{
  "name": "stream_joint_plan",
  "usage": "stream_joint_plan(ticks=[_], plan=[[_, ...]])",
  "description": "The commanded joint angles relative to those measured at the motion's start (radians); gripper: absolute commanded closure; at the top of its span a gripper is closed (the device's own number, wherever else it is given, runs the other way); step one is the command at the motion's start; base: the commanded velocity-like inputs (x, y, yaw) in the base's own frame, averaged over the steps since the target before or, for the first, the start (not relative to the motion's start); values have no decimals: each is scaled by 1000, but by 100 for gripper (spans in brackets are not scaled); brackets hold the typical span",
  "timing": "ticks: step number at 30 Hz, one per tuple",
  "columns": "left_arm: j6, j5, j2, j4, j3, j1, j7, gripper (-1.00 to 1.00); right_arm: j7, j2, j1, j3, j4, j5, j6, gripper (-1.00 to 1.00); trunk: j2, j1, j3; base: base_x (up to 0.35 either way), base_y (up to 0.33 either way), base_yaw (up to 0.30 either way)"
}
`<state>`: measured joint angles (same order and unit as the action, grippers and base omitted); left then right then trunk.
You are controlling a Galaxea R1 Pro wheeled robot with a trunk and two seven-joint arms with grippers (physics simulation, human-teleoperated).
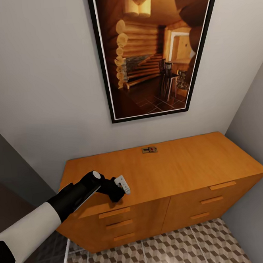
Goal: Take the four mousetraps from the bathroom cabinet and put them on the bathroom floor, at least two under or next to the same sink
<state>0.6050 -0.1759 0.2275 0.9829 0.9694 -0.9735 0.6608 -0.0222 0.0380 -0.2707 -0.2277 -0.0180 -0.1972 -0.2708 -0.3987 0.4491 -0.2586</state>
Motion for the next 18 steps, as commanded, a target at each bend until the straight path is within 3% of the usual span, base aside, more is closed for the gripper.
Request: stream_joint_plan(ticks=[1,18], plan=[[9,-5,1,-67,29,-1,-1,100,-2,0,-1,-9,1,-9,-4,-100,-1,1,-2,0,0,0],[12,-4,2,-55,25,-1,-1,100,-2,0,-1,-9,1,-9,-4,-100,-1,1,-2,0,0,0]])
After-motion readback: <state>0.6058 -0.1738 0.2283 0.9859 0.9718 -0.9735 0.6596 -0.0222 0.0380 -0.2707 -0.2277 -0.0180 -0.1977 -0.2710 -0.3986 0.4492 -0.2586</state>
